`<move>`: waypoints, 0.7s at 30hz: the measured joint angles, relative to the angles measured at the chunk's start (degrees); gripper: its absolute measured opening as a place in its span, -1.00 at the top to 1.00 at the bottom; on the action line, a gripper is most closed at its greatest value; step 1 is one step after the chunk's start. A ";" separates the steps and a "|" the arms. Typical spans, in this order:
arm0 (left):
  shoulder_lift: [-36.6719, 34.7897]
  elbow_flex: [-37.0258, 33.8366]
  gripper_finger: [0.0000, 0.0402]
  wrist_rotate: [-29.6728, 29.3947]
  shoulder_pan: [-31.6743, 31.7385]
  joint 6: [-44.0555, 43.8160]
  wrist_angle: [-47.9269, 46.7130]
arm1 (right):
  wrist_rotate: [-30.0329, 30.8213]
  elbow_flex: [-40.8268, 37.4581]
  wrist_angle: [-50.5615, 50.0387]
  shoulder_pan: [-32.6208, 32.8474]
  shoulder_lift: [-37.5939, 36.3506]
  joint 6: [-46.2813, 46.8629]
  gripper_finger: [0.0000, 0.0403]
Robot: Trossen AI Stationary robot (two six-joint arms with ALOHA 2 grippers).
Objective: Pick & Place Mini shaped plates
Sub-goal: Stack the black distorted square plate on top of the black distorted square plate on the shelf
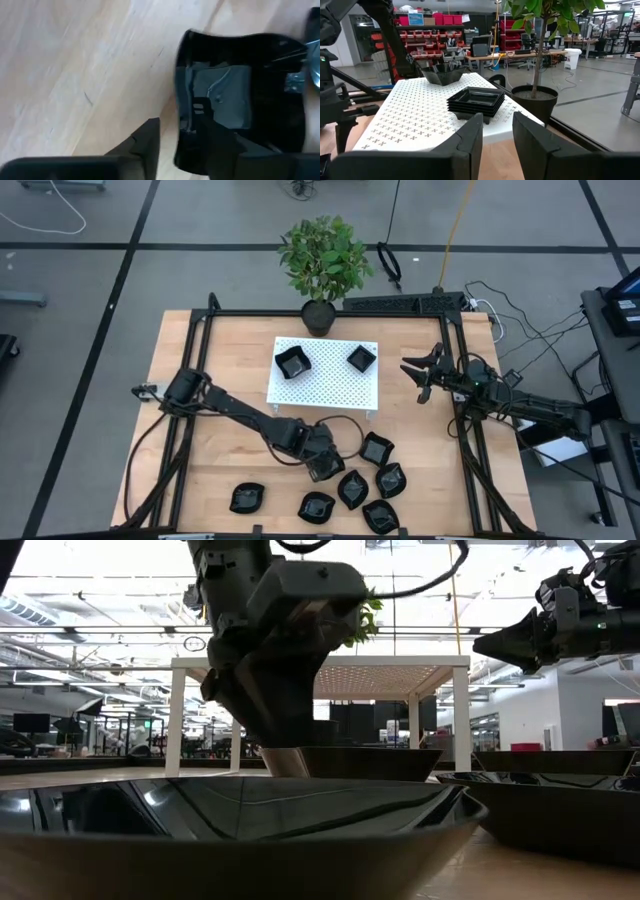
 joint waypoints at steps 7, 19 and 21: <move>0.00 -0.34 0.83 0.01 0.72 -0.88 -0.41 | 0.00 0.00 0.00 0.00 0.00 0.00 0.53; -2.20 -0.12 0.98 2.66 0.29 0.97 -0.27 | 0.00 0.00 0.00 0.01 0.00 0.00 0.53; -3.44 -0.10 0.98 1.20 -0.06 0.62 -0.47 | 0.00 0.00 0.00 0.01 0.02 0.00 0.53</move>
